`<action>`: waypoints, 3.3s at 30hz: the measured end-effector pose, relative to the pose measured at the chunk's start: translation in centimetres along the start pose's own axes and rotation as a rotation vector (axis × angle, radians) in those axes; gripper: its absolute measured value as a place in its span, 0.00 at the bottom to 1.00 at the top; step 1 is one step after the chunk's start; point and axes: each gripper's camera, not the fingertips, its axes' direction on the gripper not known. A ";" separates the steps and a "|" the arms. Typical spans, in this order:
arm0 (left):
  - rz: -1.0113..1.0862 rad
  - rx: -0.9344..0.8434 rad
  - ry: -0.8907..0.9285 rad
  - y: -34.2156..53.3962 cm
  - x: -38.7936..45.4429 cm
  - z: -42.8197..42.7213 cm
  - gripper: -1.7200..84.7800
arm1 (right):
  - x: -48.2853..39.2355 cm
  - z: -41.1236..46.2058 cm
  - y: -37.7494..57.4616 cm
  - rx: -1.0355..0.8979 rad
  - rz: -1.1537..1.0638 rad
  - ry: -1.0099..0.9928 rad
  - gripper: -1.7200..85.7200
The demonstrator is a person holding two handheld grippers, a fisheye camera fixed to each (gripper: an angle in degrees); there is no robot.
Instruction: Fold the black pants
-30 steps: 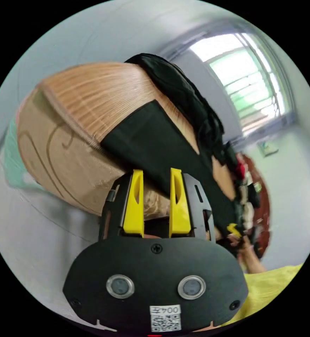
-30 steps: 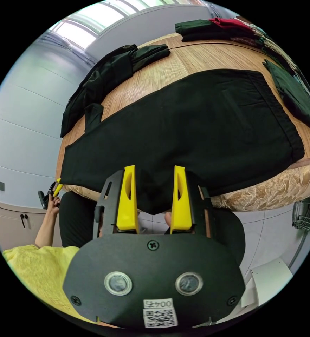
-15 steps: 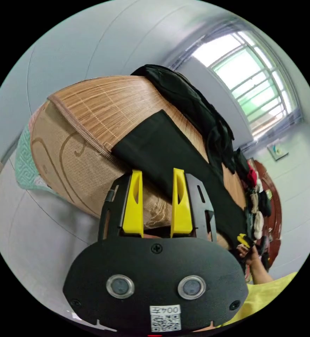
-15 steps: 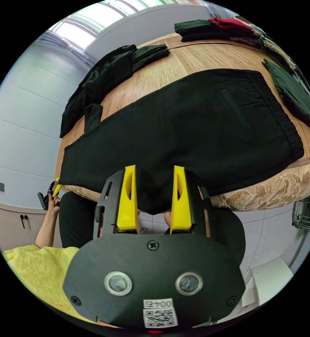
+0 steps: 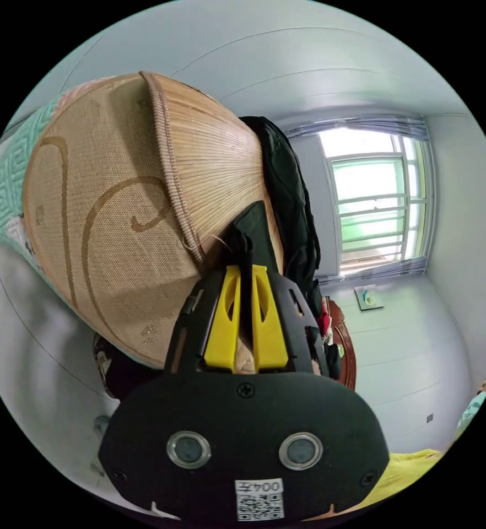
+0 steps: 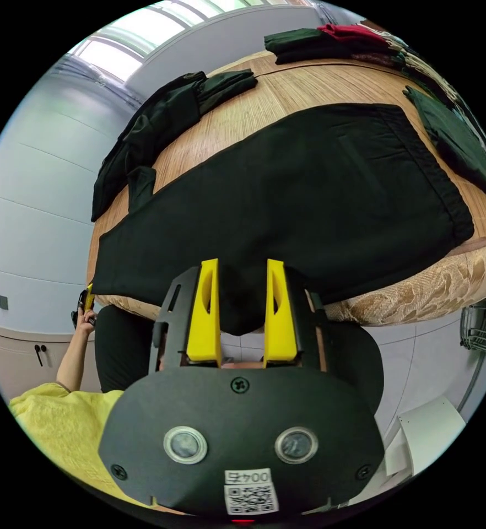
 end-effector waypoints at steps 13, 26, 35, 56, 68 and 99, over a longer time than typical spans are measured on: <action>0.548 -0.072 0.183 2.3 20.2 3.5 0.05 | 2.6 -4.7 -0.1 0.024 0.017 -0.157 0.19; 1.107 -0.395 0.312 21.5 48.6 21.6 0.06 | 7.9 -11.5 1.7 0.205 0.112 -0.463 0.19; 1.482 -0.749 0.215 49.5 53.5 41.7 0.09 | 12.9 -14.8 5.1 0.311 0.196 -0.493 0.18; 1.322 -0.873 -0.323 48.0 29.0 44.8 0.11 | -3.8 -4.7 -5.7 0.255 -0.130 0.106 0.13; 1.116 -0.725 -0.252 44.6 22.6 43.6 0.05 | -20.3 10.4 -6.7 -0.169 -0.711 0.233 0.18; 1.060 -0.714 -0.225 39.2 18.6 43.0 0.04 | -5.8 2.0 -13.5 0.321 0.027 0.090 0.10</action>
